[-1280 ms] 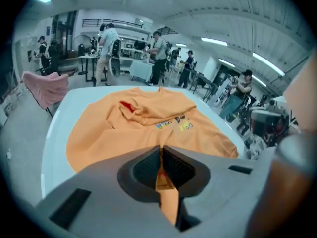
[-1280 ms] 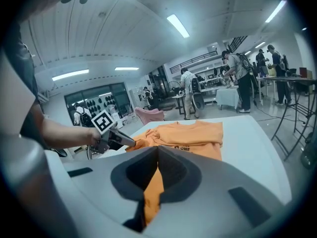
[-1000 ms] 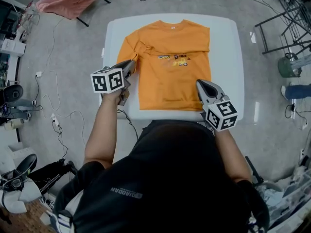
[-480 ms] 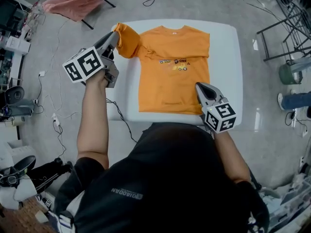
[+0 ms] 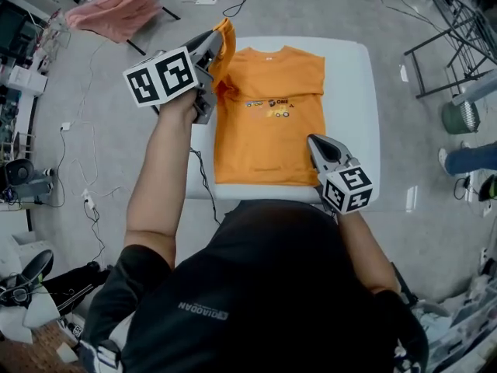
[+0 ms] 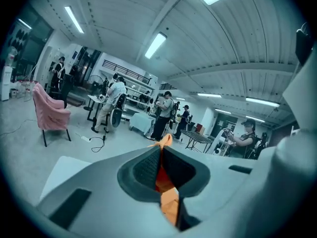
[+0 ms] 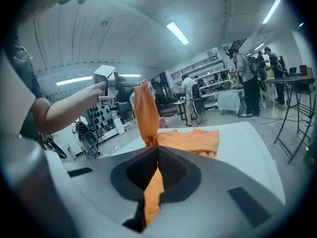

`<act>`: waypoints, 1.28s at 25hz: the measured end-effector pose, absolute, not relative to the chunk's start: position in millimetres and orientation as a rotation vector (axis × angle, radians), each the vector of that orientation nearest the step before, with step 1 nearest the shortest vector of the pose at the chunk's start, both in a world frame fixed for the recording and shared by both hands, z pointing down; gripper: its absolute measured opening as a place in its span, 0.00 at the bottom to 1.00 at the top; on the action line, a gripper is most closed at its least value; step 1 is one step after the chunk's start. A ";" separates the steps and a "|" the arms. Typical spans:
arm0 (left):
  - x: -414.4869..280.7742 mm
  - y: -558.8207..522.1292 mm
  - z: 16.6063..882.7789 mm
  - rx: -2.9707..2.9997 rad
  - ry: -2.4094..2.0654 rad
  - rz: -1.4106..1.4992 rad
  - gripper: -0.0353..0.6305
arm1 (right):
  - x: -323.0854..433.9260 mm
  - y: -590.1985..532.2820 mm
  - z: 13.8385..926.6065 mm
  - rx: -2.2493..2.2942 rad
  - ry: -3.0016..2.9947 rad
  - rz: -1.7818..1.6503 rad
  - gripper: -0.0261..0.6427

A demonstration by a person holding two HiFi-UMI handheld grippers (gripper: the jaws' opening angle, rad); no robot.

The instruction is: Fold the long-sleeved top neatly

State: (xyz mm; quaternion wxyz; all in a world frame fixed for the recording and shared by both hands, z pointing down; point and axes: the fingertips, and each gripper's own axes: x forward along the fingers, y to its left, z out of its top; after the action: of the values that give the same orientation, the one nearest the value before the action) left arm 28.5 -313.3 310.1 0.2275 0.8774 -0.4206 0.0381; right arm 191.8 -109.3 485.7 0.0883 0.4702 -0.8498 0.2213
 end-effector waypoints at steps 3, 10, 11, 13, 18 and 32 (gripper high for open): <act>58.9 -319.6 331.6 2.409 -1.170 0.176 0.08 | 197.9 -108.1 483.5 1.417 -2.528 0.665 0.05; 125.4 -331.5 384.1 2.403 -1.225 0.343 0.08 | 226.4 -102.3 485.9 1.482 -2.499 0.692 0.05; 133.4 -333.4 390.7 2.403 -1.240 0.362 0.08 | 231.3 -101.1 487.2 1.492 -2.491 0.696 0.05; 149.3 -336.5 405.4 2.397 -1.262 0.401 0.08 | 240.1 -98.8 489.7 1.506 -2.476 0.704 0.05; 194.4 -341.3 448.7 2.396 -1.270 0.540 0.08 | 264.2 -92.8 495.2 1.534 -2.438 0.718 0.05; 274.3 -318.1 583.6 2.322 -1.035 0.967 0.13 | 315.6 -83.7 510.9 1.569 -2.339 0.763 0.05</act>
State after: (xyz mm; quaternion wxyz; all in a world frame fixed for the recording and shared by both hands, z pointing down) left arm 274.3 -318.1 583.6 0.2091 0.8348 -0.3722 0.3478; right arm 315.6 -83.7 510.9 0.1115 0.5342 -0.7967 0.2598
